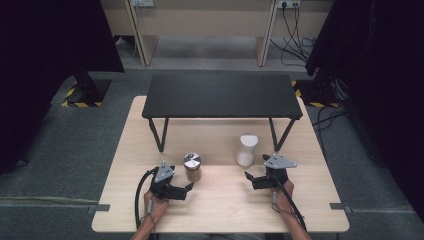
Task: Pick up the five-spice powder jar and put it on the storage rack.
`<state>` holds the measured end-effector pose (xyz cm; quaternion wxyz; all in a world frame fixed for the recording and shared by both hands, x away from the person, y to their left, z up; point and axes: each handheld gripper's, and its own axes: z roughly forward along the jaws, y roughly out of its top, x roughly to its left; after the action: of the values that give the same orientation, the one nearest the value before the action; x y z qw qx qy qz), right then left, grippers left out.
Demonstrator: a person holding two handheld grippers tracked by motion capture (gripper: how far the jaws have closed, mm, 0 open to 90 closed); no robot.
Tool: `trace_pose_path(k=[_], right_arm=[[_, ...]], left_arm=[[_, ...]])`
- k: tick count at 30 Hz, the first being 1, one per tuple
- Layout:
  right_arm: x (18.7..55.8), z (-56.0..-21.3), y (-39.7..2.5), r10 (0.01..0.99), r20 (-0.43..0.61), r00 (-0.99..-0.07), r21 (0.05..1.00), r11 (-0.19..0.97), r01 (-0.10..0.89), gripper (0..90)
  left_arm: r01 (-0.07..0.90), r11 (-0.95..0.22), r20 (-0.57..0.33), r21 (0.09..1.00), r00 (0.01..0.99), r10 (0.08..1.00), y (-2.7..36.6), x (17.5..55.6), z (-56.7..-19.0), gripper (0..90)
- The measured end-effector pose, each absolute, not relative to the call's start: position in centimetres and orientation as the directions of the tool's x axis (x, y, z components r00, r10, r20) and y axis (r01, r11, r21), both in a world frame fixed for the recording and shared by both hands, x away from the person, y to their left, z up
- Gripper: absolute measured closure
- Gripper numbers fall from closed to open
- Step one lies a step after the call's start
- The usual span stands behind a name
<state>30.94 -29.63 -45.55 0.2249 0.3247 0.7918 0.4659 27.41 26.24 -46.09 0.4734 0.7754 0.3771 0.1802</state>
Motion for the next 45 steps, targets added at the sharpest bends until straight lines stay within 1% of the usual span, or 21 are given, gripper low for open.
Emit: trace_pose_path(k=[19,36,42,45], right_arm=[[30.9,-45.6,-29.6,0.724,-0.053,-0.687,0.884,0.355,0.305,0.6],[31.0,-45.5,-29.7,0.724,-0.051,-0.688,0.884,0.353,0.306,0.6],[31.0,-45.6,-29.7,0.724,-0.052,-0.688,0.884,0.353,0.305,0.6],[31.0,-45.6,-29.7,0.723,-0.051,-0.689,0.884,0.353,0.305,0.6]], left_arm=[[0.413,-0.268,-0.077,0.87,0.651,0.755,26.2,27.4,-46.1,0.0],[0.376,-0.259,-0.077,0.89,0.683,0.726,26.8,27.3,-46.4,0.0],[0.358,-0.21,-0.107,0.91,0.691,0.715,27.2,27.2,-46.6,0.0],[0.352,-0.18,-0.117,0.918,0.677,0.727,27.1,26.8,-46.4,0.0]])
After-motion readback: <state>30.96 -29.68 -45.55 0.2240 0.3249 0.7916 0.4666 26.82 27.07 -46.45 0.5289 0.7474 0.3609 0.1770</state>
